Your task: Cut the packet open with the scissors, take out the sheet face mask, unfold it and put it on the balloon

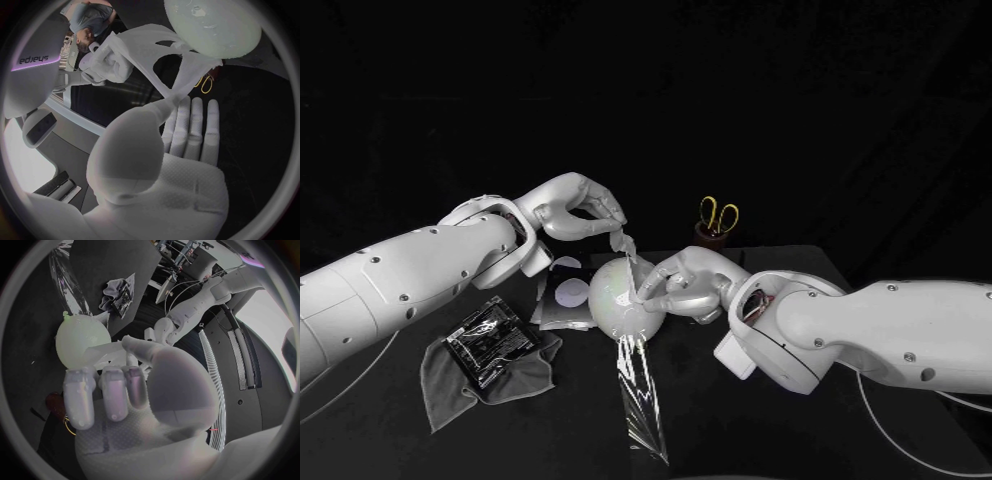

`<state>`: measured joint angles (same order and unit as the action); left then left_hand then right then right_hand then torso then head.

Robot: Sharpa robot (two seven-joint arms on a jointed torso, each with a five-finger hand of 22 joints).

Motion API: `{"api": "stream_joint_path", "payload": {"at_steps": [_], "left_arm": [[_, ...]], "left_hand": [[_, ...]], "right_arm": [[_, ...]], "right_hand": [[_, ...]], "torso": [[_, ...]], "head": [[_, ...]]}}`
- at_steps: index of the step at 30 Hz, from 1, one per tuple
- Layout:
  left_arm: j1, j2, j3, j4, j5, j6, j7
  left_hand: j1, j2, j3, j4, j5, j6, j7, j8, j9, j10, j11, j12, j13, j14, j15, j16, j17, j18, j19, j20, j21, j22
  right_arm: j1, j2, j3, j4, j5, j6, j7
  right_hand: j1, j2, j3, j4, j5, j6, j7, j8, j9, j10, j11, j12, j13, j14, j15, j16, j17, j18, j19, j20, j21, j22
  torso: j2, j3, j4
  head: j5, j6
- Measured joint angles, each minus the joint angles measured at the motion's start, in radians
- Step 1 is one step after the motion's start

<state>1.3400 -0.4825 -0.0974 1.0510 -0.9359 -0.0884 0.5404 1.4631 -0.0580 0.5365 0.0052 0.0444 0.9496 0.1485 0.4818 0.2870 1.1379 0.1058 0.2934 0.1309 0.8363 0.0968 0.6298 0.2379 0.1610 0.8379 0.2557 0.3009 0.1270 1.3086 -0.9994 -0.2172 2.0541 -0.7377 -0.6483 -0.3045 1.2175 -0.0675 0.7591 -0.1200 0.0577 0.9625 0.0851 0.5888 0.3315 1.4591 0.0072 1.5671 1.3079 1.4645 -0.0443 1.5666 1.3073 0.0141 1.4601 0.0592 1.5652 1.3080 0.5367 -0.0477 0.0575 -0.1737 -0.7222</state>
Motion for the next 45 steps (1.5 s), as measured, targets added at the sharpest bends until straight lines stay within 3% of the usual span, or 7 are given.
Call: {"api": "stream_joint_path", "payload": {"at_steps": [7, 16, 21, 26, 39, 45], "left_arm": [[0.001, 0.008, 0.001, -0.003, 0.021, -0.021, 0.005], [0.002, 0.024, 0.002, -0.031, 0.024, -0.036, 0.007], [0.002, 0.028, 0.0, -0.044, 0.019, -0.036, 0.009], [0.001, 0.025, -0.004, -0.048, 0.006, -0.033, 0.009], [-0.003, -0.009, -0.011, -0.044, -0.026, -0.013, 0.006], [-0.017, -0.032, -0.021, -0.045, -0.037, -0.014, 0.0]], "left_hand": [[-0.002, 0.004, 0.0, 0.0, 0.0, 0.0, 0.0, -0.001, 0.0, 0.0, 0.0, 0.0, 0.0, 0.0, 0.0, 0.0, 0.0, 0.0, -0.003, 0.003, 0.004, 0.0], [-0.002, 0.004, 0.0, 0.0, 0.0, -0.004, 0.0, -0.001, 0.001, -0.003, 0.003, 0.0, 0.0, 0.0, 0.0, 0.0, 0.0, 0.0, -0.007, 0.0, 0.004, 0.001], [-0.002, 0.004, 0.0, -0.006, 0.0, -0.004, 0.0, -0.003, 0.001, -0.007, 0.007, -0.003, 0.0, -0.005, 0.002, 0.0, 0.0, 0.0, -0.012, 0.004, 0.004, 0.003], [-0.002, 0.004, 0.0, -0.006, -0.001, -0.004, 0.0, -0.004, 0.002, -0.014, 0.007, -0.006, 0.0, -0.015, 0.007, 0.0, 0.0, 0.0, -0.017, 0.002, 0.004, 0.004], [-0.002, 0.004, 0.0, -0.006, -0.002, -0.005, -0.002, -0.007, 0.029, -0.014, 0.007, -0.006, 0.0, -0.035, 0.013, -0.011, -0.003, 0.0, -0.039, 0.009, 0.004, 0.005], [-0.002, 0.004, 0.0, -0.006, -0.002, -0.001, 0.002, -0.011, 0.03, -0.014, 0.007, -0.01, 0.0, -0.047, 0.018, -0.024, -0.007, 0.0, -0.054, 0.011, 0.004, 0.005]], "right_arm": [[0.03, -0.014, -0.001, 0.015, 0.004, 0.005, 0.0], [0.088, -0.034, -0.001, 0.027, 0.023, 0.03, -0.003], [0.097, -0.011, -0.001, 0.008, 0.038, 0.05, -0.005], [0.084, 0.037, -0.001, -0.025, 0.055, 0.065, -0.006], [0.013, 0.146, -0.001, -0.115, 0.082, 0.077, -0.011], [-0.017, 0.191, -0.003, -0.153, 0.09, 0.077, -0.013]], "right_hand": [[0.0, 0.0, 0.0, 0.0, 0.0, 0.0, 0.001, 0.0, 0.0, 0.0, 0.0, -0.001, -0.001, 0.0, 0.0, 0.0, 0.0, 0.0, 0.0, 0.0, -0.001, 0.0], [0.0, 0.0, 0.0, 0.0, 0.0, 0.001, 0.001, -0.001, 0.0, 0.0, 0.0, -0.004, 0.0, 0.0, 0.0, 0.001, 0.001, 0.0, 0.0, 0.0, -0.001, 0.0], [0.0, 0.0, 0.0, 0.0, 0.0, 0.0, 0.002, -0.003, 0.0, 0.0, 0.0, 0.0, 0.0, 0.0, 0.0, 0.001, 0.001, 0.0, 0.0, 0.0, -0.001, -0.001], [0.0, 0.0, 0.0, 0.0, 0.0, -0.001, 0.003, 0.0, -0.001, 0.0, 0.0, 0.0, 0.0, 0.0, 0.0, 0.001, 0.001, 0.0, 0.0, 0.0, -0.001, -0.001], [0.0, 0.0, 0.003, 0.003, 0.0, -0.003, 0.002, 0.002, 0.002, 0.0, 0.0, 0.0, 0.0, 0.0, 0.0, 0.0, 0.0, 0.0, -0.002, 0.002, 0.002, 0.0], [0.0, 0.0, 0.003, 0.003, 0.0, -0.004, 0.002, 0.002, 0.002, 0.0, 0.0, -0.001, -0.001, 0.0, 0.0, -0.002, 0.0, 0.0, -0.002, 0.002, 0.002, 0.0]], "torso": [[0.0, 0.0005, -0.0004], [0.001, 0.001, -0.0006], [0.001, 0.0006, 0.0003], [0.002, 0.0008, 0.0029], [0.002, 0.0007, 0.0026], [0.001, 0.0008, 0.0009]], "head": [[0.003, 0.017], [0.006, 0.033], [0.005, 0.034], [0.004, 0.025], [0.021, -0.008], [0.025, -0.02]]}}
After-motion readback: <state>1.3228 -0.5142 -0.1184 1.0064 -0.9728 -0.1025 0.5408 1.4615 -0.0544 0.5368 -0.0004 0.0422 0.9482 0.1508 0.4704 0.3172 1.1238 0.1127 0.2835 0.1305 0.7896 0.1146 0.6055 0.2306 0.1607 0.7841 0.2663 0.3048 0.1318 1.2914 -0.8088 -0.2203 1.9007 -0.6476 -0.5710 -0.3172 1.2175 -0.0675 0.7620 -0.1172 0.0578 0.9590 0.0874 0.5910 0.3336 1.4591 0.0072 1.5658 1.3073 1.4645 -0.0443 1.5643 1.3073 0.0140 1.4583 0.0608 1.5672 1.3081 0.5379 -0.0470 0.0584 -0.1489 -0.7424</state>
